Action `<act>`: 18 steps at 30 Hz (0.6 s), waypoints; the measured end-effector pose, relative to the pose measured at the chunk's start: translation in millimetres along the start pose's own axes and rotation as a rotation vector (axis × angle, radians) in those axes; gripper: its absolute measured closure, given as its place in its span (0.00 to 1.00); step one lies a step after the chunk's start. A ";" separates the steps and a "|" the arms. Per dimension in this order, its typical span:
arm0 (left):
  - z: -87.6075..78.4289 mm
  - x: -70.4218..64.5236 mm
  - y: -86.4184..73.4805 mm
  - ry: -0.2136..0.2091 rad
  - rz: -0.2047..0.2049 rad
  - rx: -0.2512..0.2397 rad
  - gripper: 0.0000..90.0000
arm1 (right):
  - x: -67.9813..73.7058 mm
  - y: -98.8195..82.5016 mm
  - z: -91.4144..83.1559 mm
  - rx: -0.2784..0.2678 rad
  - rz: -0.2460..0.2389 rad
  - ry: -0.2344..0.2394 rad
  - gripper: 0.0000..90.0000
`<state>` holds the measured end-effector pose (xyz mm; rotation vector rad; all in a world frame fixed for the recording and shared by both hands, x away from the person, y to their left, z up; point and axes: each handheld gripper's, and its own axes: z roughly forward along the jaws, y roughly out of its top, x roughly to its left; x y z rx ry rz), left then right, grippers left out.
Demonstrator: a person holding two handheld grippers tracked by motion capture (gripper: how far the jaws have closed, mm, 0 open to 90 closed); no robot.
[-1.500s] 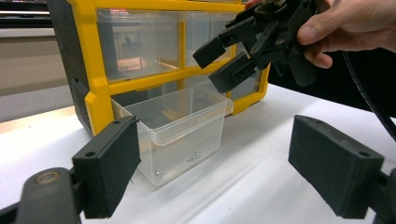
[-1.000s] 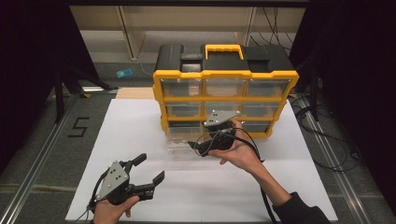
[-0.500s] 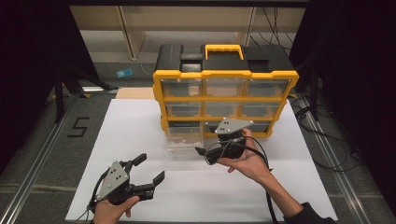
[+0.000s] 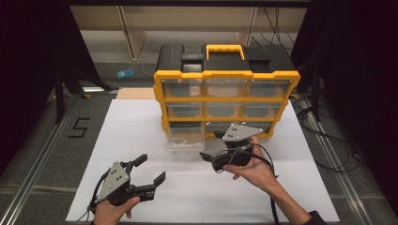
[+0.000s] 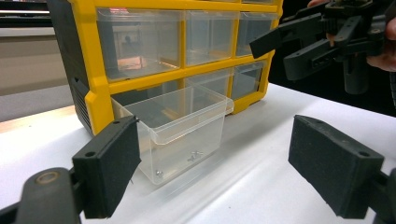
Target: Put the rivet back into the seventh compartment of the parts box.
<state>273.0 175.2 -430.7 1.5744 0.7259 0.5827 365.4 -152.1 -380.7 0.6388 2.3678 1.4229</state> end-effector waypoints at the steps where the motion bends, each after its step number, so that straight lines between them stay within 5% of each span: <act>1: 0.0 -0.1 0.0 -0.001 -0.002 -0.001 0.18 | 0.8 -1.8 -0.4 -0.006 0.008 0.000 0.18; 18: -0.1 -0.4 0.1 0.000 -0.004 -0.001 0.18 | 11.5 -24.4 -16.6 -0.081 0.043 0.011 0.18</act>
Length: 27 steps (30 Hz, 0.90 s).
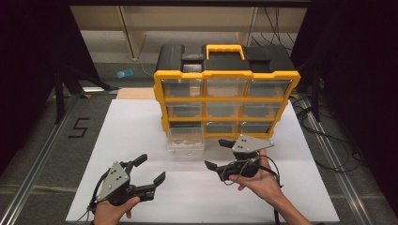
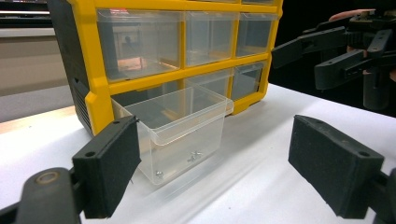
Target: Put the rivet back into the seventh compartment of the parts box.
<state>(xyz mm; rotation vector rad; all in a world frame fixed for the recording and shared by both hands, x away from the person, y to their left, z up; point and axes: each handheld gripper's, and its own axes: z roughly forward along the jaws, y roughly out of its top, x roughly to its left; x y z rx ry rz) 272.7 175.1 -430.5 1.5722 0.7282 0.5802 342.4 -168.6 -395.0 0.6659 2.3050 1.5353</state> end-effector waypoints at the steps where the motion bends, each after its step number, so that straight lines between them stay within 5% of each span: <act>1: 0.0 0.0 0.0 0.000 0.001 0.000 0.18 | 0.4 -1.1 -1.5 0.004 0.006 0.003 0.18; 27: 0.3 -0.1 -0.2 0.000 0.005 0.004 0.18 | 3.5 -21.3 -33.9 -0.060 0.045 -0.038 0.18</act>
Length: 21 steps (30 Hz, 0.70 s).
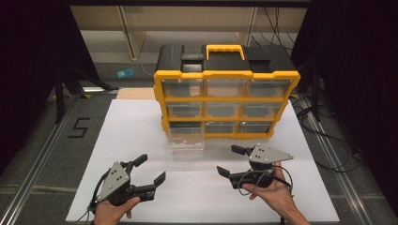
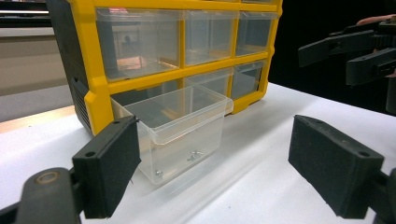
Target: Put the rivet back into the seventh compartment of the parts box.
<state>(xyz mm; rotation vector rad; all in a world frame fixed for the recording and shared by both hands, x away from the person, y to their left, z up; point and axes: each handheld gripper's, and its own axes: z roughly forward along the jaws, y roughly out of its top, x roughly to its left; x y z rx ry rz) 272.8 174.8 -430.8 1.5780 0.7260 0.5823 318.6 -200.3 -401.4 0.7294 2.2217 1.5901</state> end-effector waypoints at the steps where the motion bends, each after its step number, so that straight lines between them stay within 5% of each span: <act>1: 0.0 0.1 0.1 0.000 0.004 0.001 0.18 | 0.7 -0.5 -1.0 0.006 0.010 0.008 0.18; 21: 0.3 0.0 -0.6 -0.004 0.002 0.005 0.18 | 0.6 -14.5 -18.1 -0.033 0.029 -0.037 0.18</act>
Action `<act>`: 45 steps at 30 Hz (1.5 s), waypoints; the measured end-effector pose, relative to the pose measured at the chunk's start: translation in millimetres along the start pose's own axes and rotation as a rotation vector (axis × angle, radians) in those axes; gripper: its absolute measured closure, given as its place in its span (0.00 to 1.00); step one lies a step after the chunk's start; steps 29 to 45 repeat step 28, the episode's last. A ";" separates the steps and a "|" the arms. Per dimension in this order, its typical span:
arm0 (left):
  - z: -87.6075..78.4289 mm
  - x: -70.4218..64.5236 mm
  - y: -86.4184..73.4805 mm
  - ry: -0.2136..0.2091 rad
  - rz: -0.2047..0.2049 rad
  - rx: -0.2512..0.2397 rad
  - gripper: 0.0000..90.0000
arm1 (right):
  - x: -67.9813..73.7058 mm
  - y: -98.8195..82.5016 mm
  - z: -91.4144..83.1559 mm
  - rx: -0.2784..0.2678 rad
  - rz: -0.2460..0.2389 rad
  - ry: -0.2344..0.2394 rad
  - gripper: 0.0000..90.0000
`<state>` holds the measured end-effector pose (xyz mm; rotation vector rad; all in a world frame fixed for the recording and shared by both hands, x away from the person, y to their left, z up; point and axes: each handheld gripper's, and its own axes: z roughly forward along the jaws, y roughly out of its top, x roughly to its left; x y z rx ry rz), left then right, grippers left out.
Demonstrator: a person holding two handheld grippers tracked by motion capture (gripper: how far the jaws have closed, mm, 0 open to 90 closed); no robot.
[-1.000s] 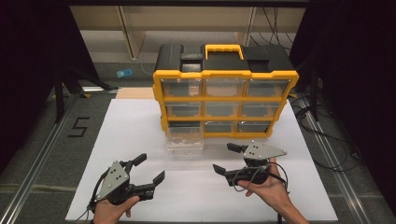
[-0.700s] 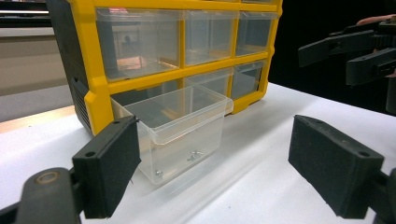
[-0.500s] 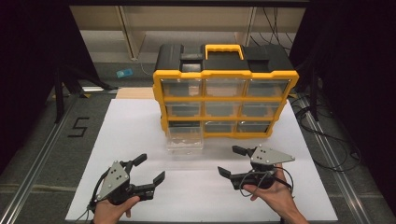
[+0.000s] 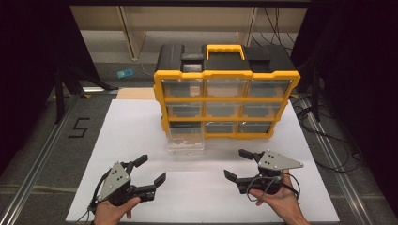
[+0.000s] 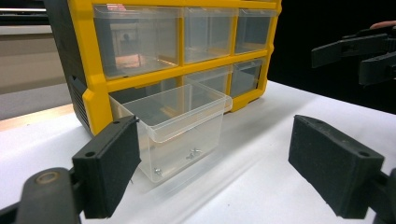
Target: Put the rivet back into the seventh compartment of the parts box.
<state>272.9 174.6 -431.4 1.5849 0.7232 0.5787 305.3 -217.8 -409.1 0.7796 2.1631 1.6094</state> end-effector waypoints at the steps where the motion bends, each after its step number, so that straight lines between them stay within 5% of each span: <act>1: -0.1 0.1 0.0 0.000 0.001 0.000 0.18 | 0.7 -0.4 -1.2 0.013 0.013 0.009 0.18; 45: 0.2 0.0 0.3 0.000 0.003 0.001 0.18 | 0.8 -3.8 -6.4 -0.003 0.013 -0.002 0.18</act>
